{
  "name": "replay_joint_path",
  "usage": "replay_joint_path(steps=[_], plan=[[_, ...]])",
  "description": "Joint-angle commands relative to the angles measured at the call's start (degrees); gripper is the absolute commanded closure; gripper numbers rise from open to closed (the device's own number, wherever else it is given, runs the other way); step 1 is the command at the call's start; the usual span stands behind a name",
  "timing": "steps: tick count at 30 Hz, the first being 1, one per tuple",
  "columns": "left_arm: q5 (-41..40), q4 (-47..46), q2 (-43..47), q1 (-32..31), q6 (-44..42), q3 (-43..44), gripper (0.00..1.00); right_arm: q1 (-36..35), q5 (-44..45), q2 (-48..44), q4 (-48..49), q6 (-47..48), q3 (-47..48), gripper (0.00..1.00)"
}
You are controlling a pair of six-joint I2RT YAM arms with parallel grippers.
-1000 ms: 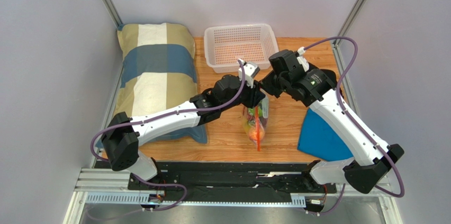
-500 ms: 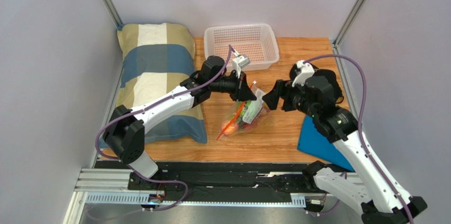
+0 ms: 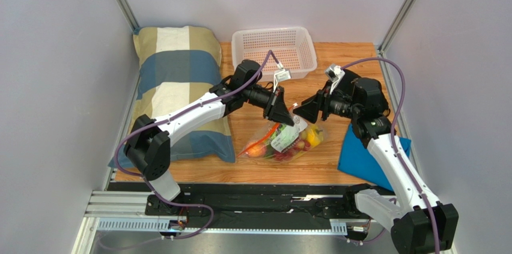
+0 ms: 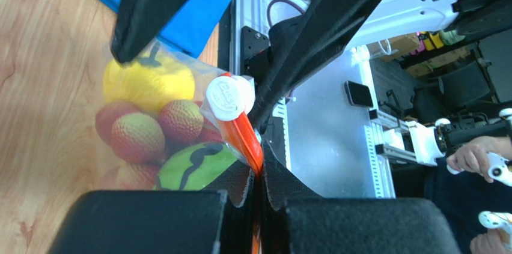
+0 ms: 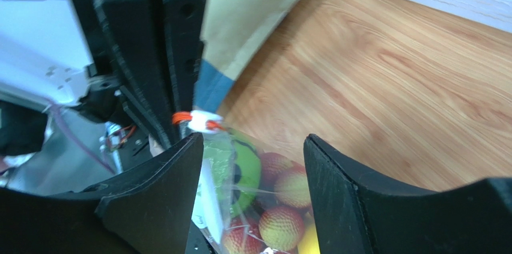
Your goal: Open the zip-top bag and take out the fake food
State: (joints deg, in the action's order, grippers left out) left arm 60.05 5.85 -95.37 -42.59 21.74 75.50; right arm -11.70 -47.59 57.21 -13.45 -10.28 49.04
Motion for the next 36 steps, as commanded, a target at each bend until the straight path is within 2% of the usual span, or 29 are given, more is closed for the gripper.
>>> replay_joint_path(steps=[1,5,7,10,11,13,14,15,16,17,18,19,21,23,24,26,29,30,31,32,35,36], plan=[[3.58,1.45,0.45,-0.04,-2.93,4.12,1.00,-0.07,-11.29,-2.79,13.87,-5.61,-3.94,0.34],[3.75,2.33,-0.07,0.23,-3.19,4.04,1.00,-0.07,-10.41,-4.39,14.59,-6.94,-6.23,0.33],[3.76,2.24,-0.25,0.31,-2.93,3.95,1.00,-0.16,-10.76,-3.69,18.01,-8.95,-7.37,0.35],[3.93,1.45,-0.60,0.22,-2.58,4.04,1.00,-0.34,-11.82,-0.71,23.64,-13.70,-7.64,0.55],[3.93,1.36,-0.78,0.31,-2.58,4.21,1.00,-0.34,-12.08,1.04,24.43,-15.28,-7.47,0.64],[4.28,1.27,-0.95,0.31,-2.49,4.39,1.00,-0.34,-12.87,2.64,25.84,-15.91,-7.03,0.75],[4.02,1.71,-1.04,0.23,-2.58,4.47,1.00,-0.42,-13.14,3.60,26.28,-15.91,-6.94,0.91],[2.37,2.58,-0.96,0.40,-3.36,4.65,0.91,-0.51,-12.88,3.78,26.20,-15.65,-6.85,0.98],[0.61,3.98,-0.78,0.31,-4.24,4.91,0.79,-0.43,-12.70,3.96,25.76,-15.56,-6.41,1.00],[-1.41,8.09,-0.08,0.40,-5.38,5.52,0.40,-0.42,-12.61,4.05,25.15,-15.21,-6.06,1.00],[-5.61,9.61,0.53,0.31,-7.56,5.62,0.06,-0.42,-12.26,4.22,22.97,-14.86,-5.62,1.00],[-8.17,10.84,1.32,0.31,-8.37,5.62,0.01,-0.42,-12.17,4.31,21.38,-14.68,-5.01,1.00],[-14.58,13.23,3.61,-0.04,-10.12,5.01,0.01,-0.42,-10.95,5.36,13.95,-13.63,-2.03,1.00],[-17.24,12.88,5.19,-0.04,-10.31,4.30,0.03,-0.60,-10.24,6.07,8.21,-12.39,1.56,1.00],[-18.21,12.70,5.28,-0.04,-10.31,4.39,0.07,-1.04,-7.80,6.24,4.53,-12.31,2.37,1.00],[-18.39,14.01,3.89,-0.04,-10.75,5.35,0.16,-1.39,-8.48,6.25,4.31,-13.00,3.17,1.00],[-18.30,17.08,1.69,-0.04,-11.89,7.19,0.65,-1.57,-8.30,5.72,4.75,-13.19,3.44,0.99],[-18.83,17.44,1.68,-0.04,-12.15,7.37,0.89,-1.48,-8.13,5.63,4.32,-12.84,3.17,0.96],[-19.35,17.36,1.77,-0.04,-12.33,7.20,0.96,-1.57,-7.78,5.54,3.88,-12.31,3.00,0.93],[-19.45,17.10,2.55,-0.04,-12.42,6.94,0.99,-1.57,-7.69,5.72,3.87,-11.78,2.73,0.93],[-19.80,16.83,3.87,-0.04,-12.77,6.76,1.00,-1.74,-9.09,5.98,5.80,-12.56,1.50,0.90],[-19.36,16.66,4.05,0.05,-12.86,6.76,1.00,-1.92,-9.53,6.16,7.81,-12.74,1.15,0.93]])
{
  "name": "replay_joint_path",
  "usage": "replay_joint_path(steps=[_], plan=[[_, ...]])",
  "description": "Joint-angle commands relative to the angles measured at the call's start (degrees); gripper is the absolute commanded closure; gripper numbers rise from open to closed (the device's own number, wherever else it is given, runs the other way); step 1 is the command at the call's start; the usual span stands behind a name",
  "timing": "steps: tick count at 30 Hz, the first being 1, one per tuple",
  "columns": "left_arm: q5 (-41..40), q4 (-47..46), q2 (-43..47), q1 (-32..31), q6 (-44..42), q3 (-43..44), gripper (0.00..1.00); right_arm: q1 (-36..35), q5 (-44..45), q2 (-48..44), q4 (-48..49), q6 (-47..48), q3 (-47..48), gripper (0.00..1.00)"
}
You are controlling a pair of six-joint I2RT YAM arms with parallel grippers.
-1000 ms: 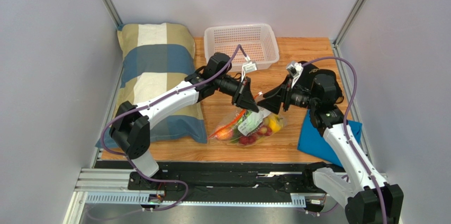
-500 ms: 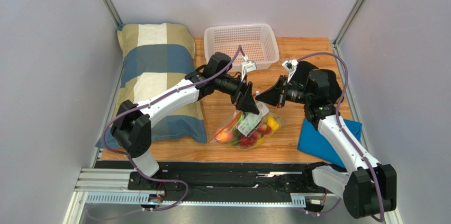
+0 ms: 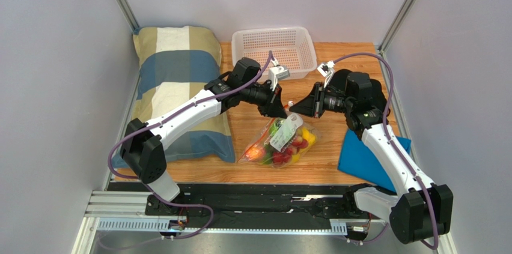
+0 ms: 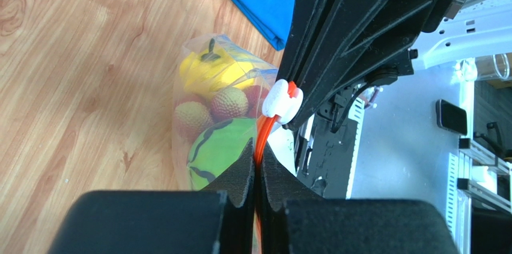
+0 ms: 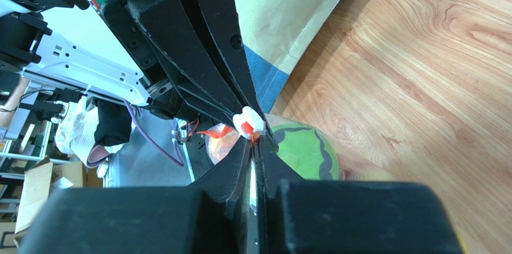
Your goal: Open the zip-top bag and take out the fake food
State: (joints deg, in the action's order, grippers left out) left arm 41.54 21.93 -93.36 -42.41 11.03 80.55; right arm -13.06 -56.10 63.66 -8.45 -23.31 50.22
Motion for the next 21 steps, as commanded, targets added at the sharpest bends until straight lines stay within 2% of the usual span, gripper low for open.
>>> replay_joint_path(steps=[1,3,4,5,6,11,16,21], plan=[[-0.67,0.22,2.30,-0.13,-1.89,1.54,1.00,-0.74,-1.12,-0.38,3.43,0.20,-0.55,0.99],[0.20,-0.05,2.57,-0.21,-1.62,1.80,0.96,-1.61,-1.47,-0.29,4.92,0.11,-1.00,1.00],[0.30,0.13,2.57,-0.13,-1.45,1.97,0.84,-1.79,-1.47,-0.20,5.11,0.37,-1.17,1.00],[0.30,-0.13,3.09,-0.13,-1.27,2.15,0.61,-2.06,-0.52,-0.55,5.02,0.63,-1.43,1.00],[0.99,-0.75,3.45,-0.04,-0.40,2.06,0.28,-2.14,-0.42,-1.42,5.46,1.16,-1.79,1.00],[3.72,-6.19,4.51,0.84,2.94,2.24,0.29,-2.23,-1.99,-2.57,6.43,1.51,-3.54,1.00],[5.22,-5.77,2.93,1.89,2.60,4.08,0.54,-2.15,-2.70,-2.58,5.55,2.13,-3.28,1.00],[7.50,-6.29,1.78,1.90,2.68,3.82,0.62,-2.23,-3.23,-2.31,5.98,1.87,-2.84,1.00]])
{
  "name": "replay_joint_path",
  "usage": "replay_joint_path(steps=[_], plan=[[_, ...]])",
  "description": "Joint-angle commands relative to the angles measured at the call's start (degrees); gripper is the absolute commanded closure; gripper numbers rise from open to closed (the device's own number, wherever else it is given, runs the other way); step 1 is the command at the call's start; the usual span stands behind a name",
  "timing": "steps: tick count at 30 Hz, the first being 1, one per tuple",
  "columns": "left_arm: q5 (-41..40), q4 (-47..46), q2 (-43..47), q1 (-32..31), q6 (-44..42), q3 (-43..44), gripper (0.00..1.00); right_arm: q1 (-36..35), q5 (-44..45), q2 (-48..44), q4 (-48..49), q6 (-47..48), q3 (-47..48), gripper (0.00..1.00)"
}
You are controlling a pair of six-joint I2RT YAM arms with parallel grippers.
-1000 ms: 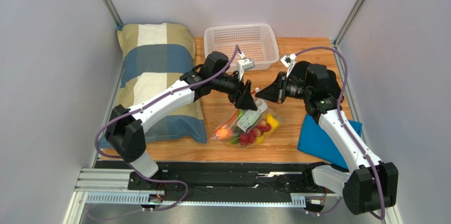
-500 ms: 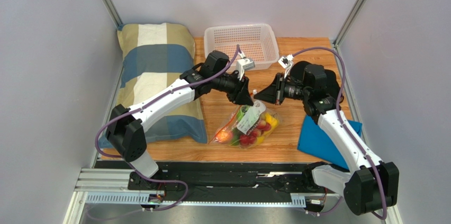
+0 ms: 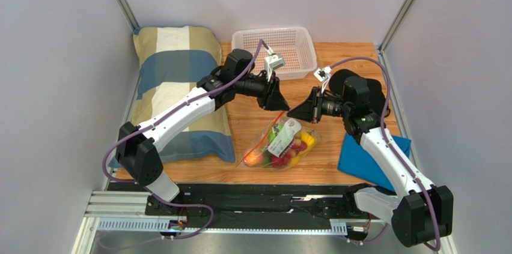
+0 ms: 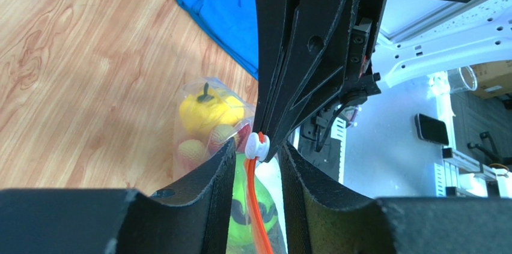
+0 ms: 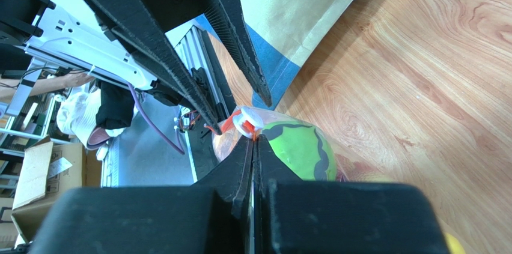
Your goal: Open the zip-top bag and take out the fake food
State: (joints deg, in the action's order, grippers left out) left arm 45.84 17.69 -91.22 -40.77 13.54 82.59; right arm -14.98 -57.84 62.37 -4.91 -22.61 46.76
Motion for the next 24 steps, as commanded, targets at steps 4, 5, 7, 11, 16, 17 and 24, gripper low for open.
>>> replay_joint_path(steps=[4,5,7,11,16,17,24], plan=[[5.04,-3.37,-1.24,0.26,0.87,1.96,0.62,-0.40,-1.31,-1.02,3.06,0.55,0.52,1.00],[5.91,-3.02,-1.50,0.26,0.70,2.23,0.62,-0.31,-1.22,-0.93,3.41,0.29,0.52,1.00],[6.54,-3.02,-1.85,0.26,0.70,2.23,0.60,-0.31,-1.39,-0.85,4.02,-0.33,0.52,1.00],[6.54,-3.01,-1.94,0.26,0.52,1.79,0.80,-0.31,-1.22,-0.76,5.96,-1.47,0.52,1.00],[4.17,-2.93,-1.77,0.26,0.26,2.14,1.00,-0.31,-0.60,-1.02,5.09,0.10,0.43,1.00],[3.29,-2.93,-1.68,0.26,0.26,2.14,1.00,-0.31,-0.17,-1.11,2.91,0.81,0.35,1.00],[2.67,-1.52,0.07,0.43,-0.62,-0.31,1.00,-0.22,10.28,-4.27,7.80,-2.43,-1.93,1.00]])
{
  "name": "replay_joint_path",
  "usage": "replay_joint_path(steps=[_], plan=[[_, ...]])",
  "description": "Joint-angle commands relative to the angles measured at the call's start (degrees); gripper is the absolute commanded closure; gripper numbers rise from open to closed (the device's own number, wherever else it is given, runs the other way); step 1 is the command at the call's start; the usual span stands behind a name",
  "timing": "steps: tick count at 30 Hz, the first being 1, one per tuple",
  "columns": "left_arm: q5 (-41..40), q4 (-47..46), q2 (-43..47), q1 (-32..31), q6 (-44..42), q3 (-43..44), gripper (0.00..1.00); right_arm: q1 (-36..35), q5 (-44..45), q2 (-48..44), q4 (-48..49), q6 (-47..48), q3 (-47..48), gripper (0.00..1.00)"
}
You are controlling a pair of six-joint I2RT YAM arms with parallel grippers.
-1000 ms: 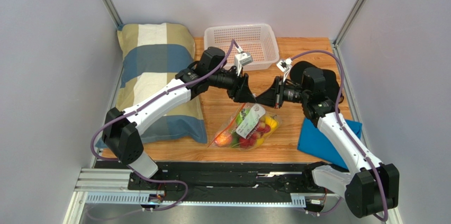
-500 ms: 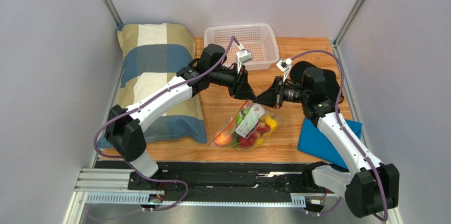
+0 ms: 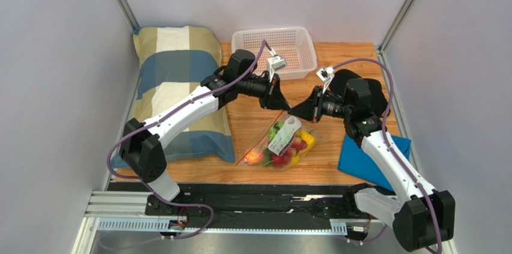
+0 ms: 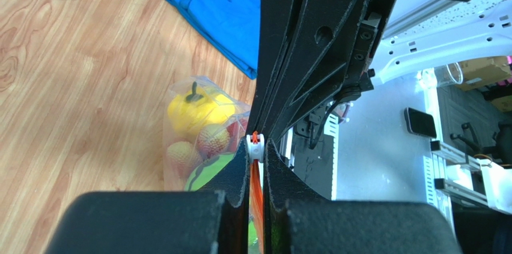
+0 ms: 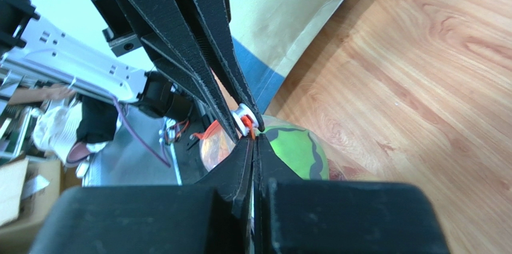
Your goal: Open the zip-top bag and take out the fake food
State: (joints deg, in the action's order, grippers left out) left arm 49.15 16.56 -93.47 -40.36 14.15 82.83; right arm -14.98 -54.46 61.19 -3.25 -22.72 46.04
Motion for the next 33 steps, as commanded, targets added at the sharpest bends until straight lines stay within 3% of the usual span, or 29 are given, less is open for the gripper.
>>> replay_joint_path(steps=[1,12,18,22,30,33], plan=[[-0.72,-0.30,2.94,0.02,-1.06,-2.13,1.00,-0.22,7.60,-3.18,6.93,-3.11,-1.48,1.00],[-2.30,-0.39,9.18,0.02,0.35,-10.93,1.00,0.83,15.60,-3.18,7.47,-5.41,-1.04,1.00],[-6.33,3.90,21.29,0.02,2.46,-26.02,1.00,4.35,16.31,0.41,3.42,-1.81,5.17,1.00],[-8.10,6.65,29.72,-0.07,5.69,-30.25,1.00,4.17,16.75,6.39,-4.12,1.71,11.78,1.00],[-9.06,10.07,36.69,-3.31,13.09,-29.13,1.00,-0.04,22.11,17.29,-16.34,2.94,22.85,1.00],[-10.30,10.07,34.43,-3.94,13.27,-28.25,1.00,-3.38,26.15,20.36,-19.42,2.07,27.42,1.00]])
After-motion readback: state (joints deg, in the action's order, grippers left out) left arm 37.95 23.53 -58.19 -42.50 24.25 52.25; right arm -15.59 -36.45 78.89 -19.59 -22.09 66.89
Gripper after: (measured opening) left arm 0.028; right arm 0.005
